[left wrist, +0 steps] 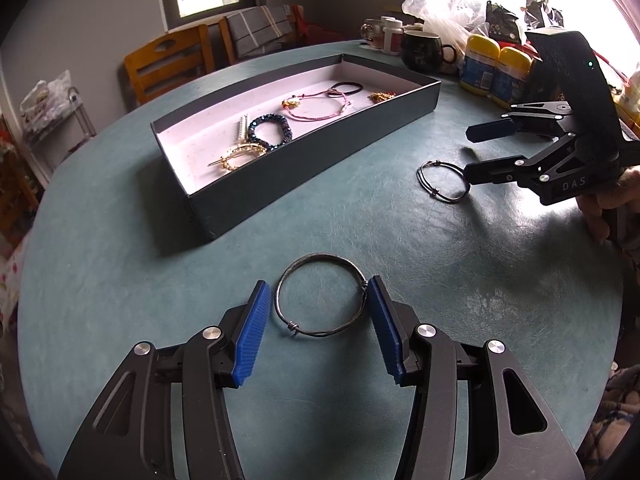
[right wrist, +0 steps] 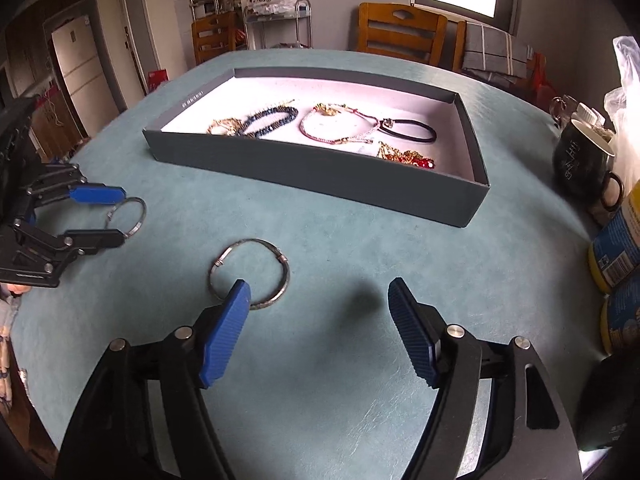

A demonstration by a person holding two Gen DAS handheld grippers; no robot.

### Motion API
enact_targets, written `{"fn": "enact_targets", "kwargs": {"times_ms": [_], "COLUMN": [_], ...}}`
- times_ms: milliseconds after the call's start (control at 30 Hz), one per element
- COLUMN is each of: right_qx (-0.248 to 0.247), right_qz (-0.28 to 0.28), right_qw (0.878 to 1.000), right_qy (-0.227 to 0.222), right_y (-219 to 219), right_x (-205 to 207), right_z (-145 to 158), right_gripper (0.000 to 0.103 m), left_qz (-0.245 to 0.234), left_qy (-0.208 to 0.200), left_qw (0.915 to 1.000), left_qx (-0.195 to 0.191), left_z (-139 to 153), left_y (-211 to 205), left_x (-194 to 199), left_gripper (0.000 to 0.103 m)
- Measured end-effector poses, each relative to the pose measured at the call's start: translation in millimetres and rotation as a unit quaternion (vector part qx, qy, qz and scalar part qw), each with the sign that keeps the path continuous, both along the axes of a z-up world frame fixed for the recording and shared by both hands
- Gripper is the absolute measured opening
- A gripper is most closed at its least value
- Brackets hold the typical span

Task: Organize jewelry
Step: 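Grasp the silver clasp bangle with the right gripper while the left holds the wire bangle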

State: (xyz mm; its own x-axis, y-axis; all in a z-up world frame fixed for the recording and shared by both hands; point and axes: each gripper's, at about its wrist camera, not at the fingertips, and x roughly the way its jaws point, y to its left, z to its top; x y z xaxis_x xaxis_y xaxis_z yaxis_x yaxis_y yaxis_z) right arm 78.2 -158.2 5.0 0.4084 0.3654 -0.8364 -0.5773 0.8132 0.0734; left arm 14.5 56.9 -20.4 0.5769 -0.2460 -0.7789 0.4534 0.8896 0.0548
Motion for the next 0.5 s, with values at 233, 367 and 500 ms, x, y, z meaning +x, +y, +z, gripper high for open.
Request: {"fn": "enact_targets", "kwargs": {"times_ms": [233,367,500], "right_qx": [-0.021,-0.025,0.027], "right_qz": [-0.025,-0.033,-0.015], "right_qw": [0.999,0.999,0.999], "right_qy": [-0.001,-0.006,0.022], "right_y": [-8.3,-8.8,-4.6], "right_x": [30.6,41.3,29.9], "right_z": [-6.4,-6.5,-2.2], "right_gripper": [0.071,0.071,0.075], "left_qz": [0.008,0.013,0.006], "left_qy": [0.002,0.004,0.012], "left_qw": [1.0,0.9999,0.9998], "left_qx": [-0.002,-0.006,-0.013], "left_z": [-0.3,-0.2,-1.1], "left_y": [1.7,3.8,4.0], "left_x": [0.2,1.6,10.9], "left_gripper": [0.059,0.066,0.067]}}
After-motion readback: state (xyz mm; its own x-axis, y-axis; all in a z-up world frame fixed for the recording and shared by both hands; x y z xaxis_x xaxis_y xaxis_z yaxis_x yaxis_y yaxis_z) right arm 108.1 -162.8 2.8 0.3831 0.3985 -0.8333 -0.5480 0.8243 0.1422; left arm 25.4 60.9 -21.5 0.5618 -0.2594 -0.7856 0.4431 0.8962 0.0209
